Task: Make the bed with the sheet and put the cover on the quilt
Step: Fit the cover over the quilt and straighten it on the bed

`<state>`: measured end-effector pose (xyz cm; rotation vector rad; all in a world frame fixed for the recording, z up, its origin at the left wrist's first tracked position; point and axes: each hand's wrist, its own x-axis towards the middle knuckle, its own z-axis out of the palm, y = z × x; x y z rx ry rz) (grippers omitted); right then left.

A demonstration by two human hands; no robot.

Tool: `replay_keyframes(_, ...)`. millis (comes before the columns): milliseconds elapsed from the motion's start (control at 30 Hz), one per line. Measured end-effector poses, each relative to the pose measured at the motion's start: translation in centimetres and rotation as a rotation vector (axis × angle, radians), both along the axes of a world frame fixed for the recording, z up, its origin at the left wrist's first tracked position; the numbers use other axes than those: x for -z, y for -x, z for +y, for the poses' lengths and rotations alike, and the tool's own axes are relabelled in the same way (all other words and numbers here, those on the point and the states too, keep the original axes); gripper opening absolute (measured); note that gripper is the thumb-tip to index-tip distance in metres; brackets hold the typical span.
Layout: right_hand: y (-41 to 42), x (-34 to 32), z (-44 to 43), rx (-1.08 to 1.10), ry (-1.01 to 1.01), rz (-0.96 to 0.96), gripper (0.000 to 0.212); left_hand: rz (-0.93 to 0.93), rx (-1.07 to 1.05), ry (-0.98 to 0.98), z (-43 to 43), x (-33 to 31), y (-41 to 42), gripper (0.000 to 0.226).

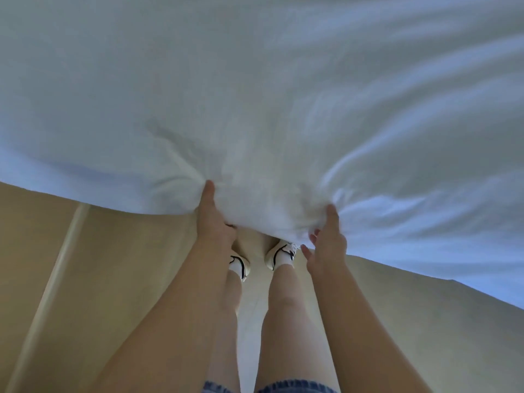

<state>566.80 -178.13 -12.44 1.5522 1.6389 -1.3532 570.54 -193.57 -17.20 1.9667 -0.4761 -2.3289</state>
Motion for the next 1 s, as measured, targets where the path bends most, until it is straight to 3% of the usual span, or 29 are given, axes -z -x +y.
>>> replay_keyframes(133, 3.0, 0.1, 2.1, 0.15, 0.12, -0.048, 0.08, 0.029, -0.123, -0.055, 1.3, -0.1, -2.0, 0.034)
replay_keyframes(200, 3.9, 0.4, 2.8, 0.154, 0.122, -0.1, 0.084, -0.004, -0.145, -0.13, 2.7, 0.1, -2.0, 0.032)
replay_keyframes(333, 4.4, 1.0, 3.2, 0.259, 0.235, -0.109, 0.081, -0.057, 0.076, -0.146, 5.9, 0.4, 0.0, 0.011)
replay_keyframes(467, 3.1, 2.1, 4.0, 0.162, 0.225, -0.164, 0.082, 0.052, 0.081, -0.172, 7.1, 0.6, 1.6, 0.02)
replay_keyframes(667, 1.7, 1.4, 6.4, 0.397, 0.365, -0.073, 0.066, 0.025, 0.083, -0.078, 8.3, -1.1, -4.6, 0.023)
replay_keyframes(733, 1.3, 0.5, 7.7, 0.453, 0.434, 0.026, 0.057, -0.004, 0.076, -0.072, 8.5, -1.3, -6.1, 0.036)
replay_keyframes(900, 2.4, -3.9, 11.7, 0.48, 0.449, 0.318, 0.034, -0.115, 0.076, -0.035, 9.5, -1.5, -4.7, 0.027)
replay_keyframes(1000, -3.0, -4.2, 14.0, 0.468, 0.459, 0.325, 0.024, -0.05, 0.112, -0.09, 10.8, -1.5, -4.4, 0.053)
